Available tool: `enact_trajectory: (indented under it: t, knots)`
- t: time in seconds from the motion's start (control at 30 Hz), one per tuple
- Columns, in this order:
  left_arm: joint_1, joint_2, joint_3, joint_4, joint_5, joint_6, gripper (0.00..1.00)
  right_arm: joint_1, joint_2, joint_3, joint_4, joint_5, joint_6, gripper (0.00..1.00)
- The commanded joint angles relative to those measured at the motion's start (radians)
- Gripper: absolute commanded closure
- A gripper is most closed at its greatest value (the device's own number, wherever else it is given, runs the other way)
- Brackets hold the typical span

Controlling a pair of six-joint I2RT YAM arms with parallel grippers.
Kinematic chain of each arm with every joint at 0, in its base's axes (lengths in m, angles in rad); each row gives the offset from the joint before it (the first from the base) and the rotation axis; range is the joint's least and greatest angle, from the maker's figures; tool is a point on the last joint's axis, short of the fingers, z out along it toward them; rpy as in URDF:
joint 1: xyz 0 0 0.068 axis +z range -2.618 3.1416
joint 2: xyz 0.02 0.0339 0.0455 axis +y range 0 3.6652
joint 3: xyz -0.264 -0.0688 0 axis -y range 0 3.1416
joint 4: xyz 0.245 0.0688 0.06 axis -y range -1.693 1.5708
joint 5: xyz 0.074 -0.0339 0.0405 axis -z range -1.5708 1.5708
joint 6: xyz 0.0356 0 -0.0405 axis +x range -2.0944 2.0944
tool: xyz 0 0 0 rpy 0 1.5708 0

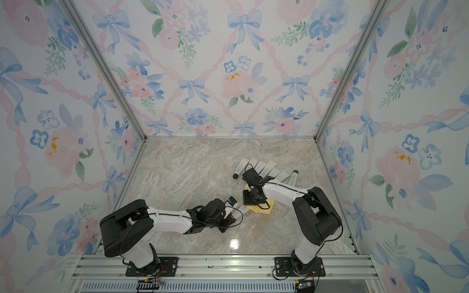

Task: Wipe the surface of the toothpaste tube
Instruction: Wipe the dirt from the toothpaste tube.

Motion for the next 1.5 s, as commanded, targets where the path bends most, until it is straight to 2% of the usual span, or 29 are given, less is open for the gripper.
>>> enact_trajectory:
  t: [0.0,0.13,0.2,0.33,0.57,0.77,1.0,1.27,1.37,1.47]
  knots:
    - [-0.003,0.027,-0.014,-0.075,0.017,0.006,0.73,0.035,0.006,-0.087,-0.041,-0.113,0.025,0.94]
    - [-0.002,0.034,-0.010,-0.075,0.018,0.008,0.73,0.070,-0.051,-0.130,0.001,-0.304,0.040,0.93]
    - [-0.004,0.035,-0.010,-0.075,0.018,0.008,0.73,0.082,-0.056,-0.142,0.002,-0.335,0.035,0.93]
    - [-0.004,0.035,-0.010,-0.075,0.019,0.008,0.73,0.056,-0.038,-0.158,-0.015,-0.305,0.006,0.93]
    - [-0.003,0.035,-0.010,-0.075,0.021,0.008,0.73,-0.074,-0.006,-0.095,-0.100,-0.051,-0.046,0.94]
    - [-0.002,0.036,-0.009,-0.075,0.023,0.009,0.73,-0.101,0.005,-0.049,-0.119,0.035,-0.058,0.94]
    - [-0.004,0.038,-0.009,-0.075,0.027,0.010,0.72,-0.026,-0.002,-0.049,-0.114,-0.025,-0.035,0.94]
    - [-0.004,0.041,-0.007,-0.074,0.024,0.011,0.72,0.097,-0.075,-0.110,-0.038,-0.239,0.045,0.93]
    - [-0.003,0.045,-0.004,-0.075,0.027,0.011,0.72,0.104,-0.079,-0.126,-0.027,-0.250,0.047,0.93]
    - [-0.004,0.045,-0.004,-0.075,0.026,0.011,0.72,0.056,-0.053,-0.128,-0.035,-0.217,0.023,0.93]
